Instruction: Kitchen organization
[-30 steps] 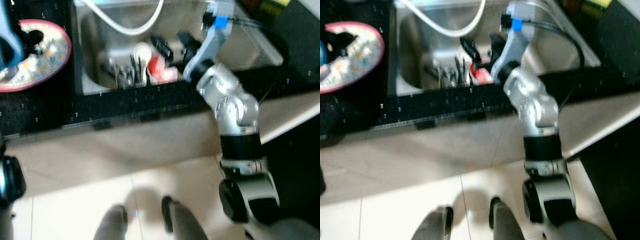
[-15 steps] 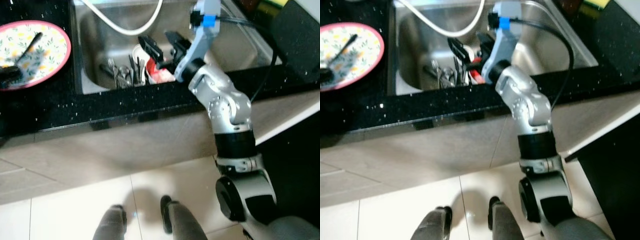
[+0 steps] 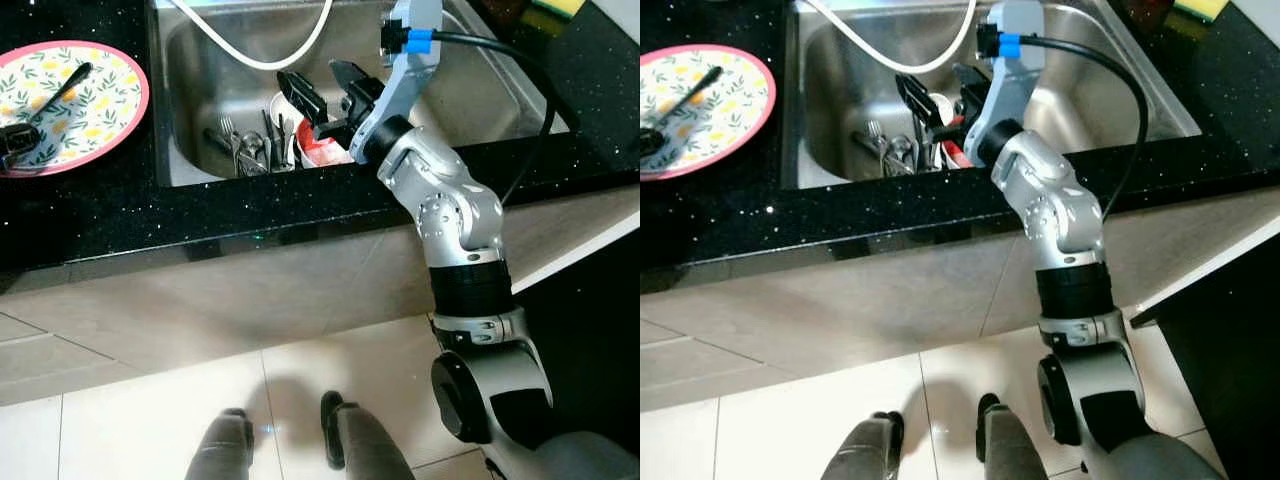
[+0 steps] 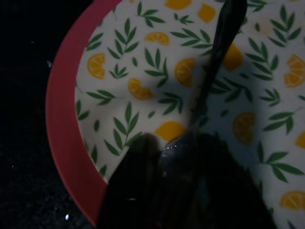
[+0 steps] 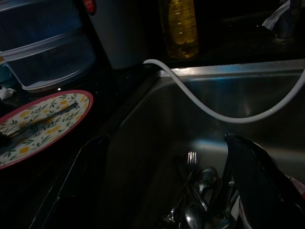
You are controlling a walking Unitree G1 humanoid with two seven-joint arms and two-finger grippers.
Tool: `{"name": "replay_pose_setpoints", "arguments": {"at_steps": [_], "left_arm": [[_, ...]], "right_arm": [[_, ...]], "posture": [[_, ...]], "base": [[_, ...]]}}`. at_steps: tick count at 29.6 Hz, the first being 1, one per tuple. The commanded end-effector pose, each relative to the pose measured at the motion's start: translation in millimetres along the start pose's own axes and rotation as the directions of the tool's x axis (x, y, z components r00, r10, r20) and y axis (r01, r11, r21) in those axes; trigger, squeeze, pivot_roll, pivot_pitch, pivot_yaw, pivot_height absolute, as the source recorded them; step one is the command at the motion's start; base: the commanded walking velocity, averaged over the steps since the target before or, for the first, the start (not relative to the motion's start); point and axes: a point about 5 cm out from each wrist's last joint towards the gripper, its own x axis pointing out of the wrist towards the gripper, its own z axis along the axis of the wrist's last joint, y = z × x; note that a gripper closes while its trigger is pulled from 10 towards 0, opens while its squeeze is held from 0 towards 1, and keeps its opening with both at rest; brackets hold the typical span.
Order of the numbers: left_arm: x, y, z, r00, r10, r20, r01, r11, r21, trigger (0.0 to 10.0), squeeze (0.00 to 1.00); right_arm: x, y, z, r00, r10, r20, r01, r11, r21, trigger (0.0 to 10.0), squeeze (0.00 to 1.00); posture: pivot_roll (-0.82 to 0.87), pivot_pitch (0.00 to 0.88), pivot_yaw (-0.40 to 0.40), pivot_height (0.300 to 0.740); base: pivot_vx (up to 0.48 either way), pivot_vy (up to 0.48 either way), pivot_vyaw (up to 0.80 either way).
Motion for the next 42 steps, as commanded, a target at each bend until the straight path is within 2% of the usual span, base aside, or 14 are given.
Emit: {"name": "replay_pose_setpoints", "arguments": {"at_steps": [1,14,18,19,20,22,26,31,34,36,37,38,39,42], "left_arm": [[6.3,1.1,-18,0.996,0.0,-0.095,-0.001,1.0,-0.003,0.0,0.0],[1.7,-7.4,-31,0.991,0.004,-0.132,-0.005,1.0,-0.001,0.0,0.0],[-7.1,-17.1,-2,0.998,-0.056,0.037,0.056,0.998,0.0,0.0,0.0],[-11.2,-21.1,8,0.991,-0.071,0.111,0.07,0.997,0.015,8.5,0.0],[-16.6,-25.3,21,0.977,-0.078,0.199,0.073,0.997,0.032,10.0,0.0],[-24.5,-30.9,39,0.948,-0.086,0.305,0.074,0.996,0.052,10.0,0.0],[-31.0,-40.4,58,0.912,-0.109,0.396,0.087,0.993,0.074,10.0,0.0],[-29.8,-60.4,74,0.877,-0.176,0.446,0.145,0.984,0.104,10.0,0.0],[-27.3,-67.0,76,0.872,-0.199,0.446,0.168,0.98,0.11,10.0,0.0],[-9.6,-71.5,66,0.923,-0.154,0.352,0.122,0.986,0.111,10.0,0.0],[-9.6,-71.5,66,0.923,-0.154,0.352,0.122,0.986,0.111,10.0,0.0],[-1.4,-69.7,59,0.944,-0.121,0.307,0.092,0.99,0.107,10.0,1.0],[-1.4,-69.7,59,0.944,-0.121,0.307,0.092,0.99,0.107,10.0,1.0],[18.3,-64.7,39,0.978,-0.033,0.204,0.02,0.998,0.068,10.0,1.0]], "right_arm": [[-2.0,-1.4,3,1.0,-0.002,0.011,0.002,1.0,-0.005,10.0,0.0],[-3.6,-3.9,3,1.0,-0.014,0.01,0.014,1.0,-0.007,10.0,0.0],[-1.2,-2.1,3,1.0,-0.005,0.011,0.005,1.0,-0.003,10.0,0.0],[-0.9,-1.7,3,1.0,-0.003,0.01,0.003,1.0,-0.002,10.0,0.0],[-0.8,-1.4,2,1.0,-0.002,0.009,0.002,1.0,-0.002,10.0,0.0],[-0.6,-1.0,2,1.0,0.0,0.008,0.0,1.0,-0.001,10.0,0.0],[-0.3,-1.1,2,1.0,0.0,0.008,0.0,1.0,-0.001,10.0,0.0],[0.8,-0.9,2,1.0,0.001,0.009,-0.001,1.0,-0.002,10.0,0.0],[1.1,-0.7,3,1.0,0.001,0.01,-0.001,1.0,-0.002,10.0,0.0],[0.1,-0.9,4,1.0,-0.005,0.013,0.005,1.0,-0.004,10.0,0.0],[0.1,-0.9,4,1.0,-0.005,0.013,0.005,1.0,-0.004,10.0,0.0],[-1.0,-1.8,4,1.0,-0.01,0.015,0.01,1.0,-0.005,10.0,0.0],[-1.0,-1.8,4,1.0,-0.01,0.015,0.01,1.0,-0.005,10.0,0.0],[-4.1,-5.1,3,1.0,-0.028,0.012,0.028,1.0,-0.007,10.0,0.0]], "posture": [[0.16,0.234,-0.043,0.74],[0.16,0.239,-0.038,0.74],[0.16,0.244,-0.047,0.74],[0.16,0.244,-0.047,0.74],[0.16,0.245,-0.05,0.74],[0.16,0.245,-0.05,0.74],[0.16,0.245,-0.052,0.74],[0.16,0.246,-0.049,0.74],[0.16,0.246,-0.046,0.74],[0.15,0.247,-0.035,0.74],[0.15,0.247,-0.035,0.74],[0.15,0.248,-0.031,0.74],[0.15,0.248,-0.031,0.74],[0.15,0.252,-0.024,0.74]], "base": [[0.0,0.0,0.0],[0.0,0.0,0.0],[0.0,0.0,0.0],[0.0,0.0,0.0],[0.0,0.0,0.0],[0.0,0.0,0.0],[0.0,0.0,0.0],[0.0,0.0,0.0],[0.0,0.0,0.0],[0.0,0.0,0.0],[0.0,0.0,0.0],[0.0,0.0,0.0],[0.0,0.0,0.0],[0.0,0.0,0.0]]}}
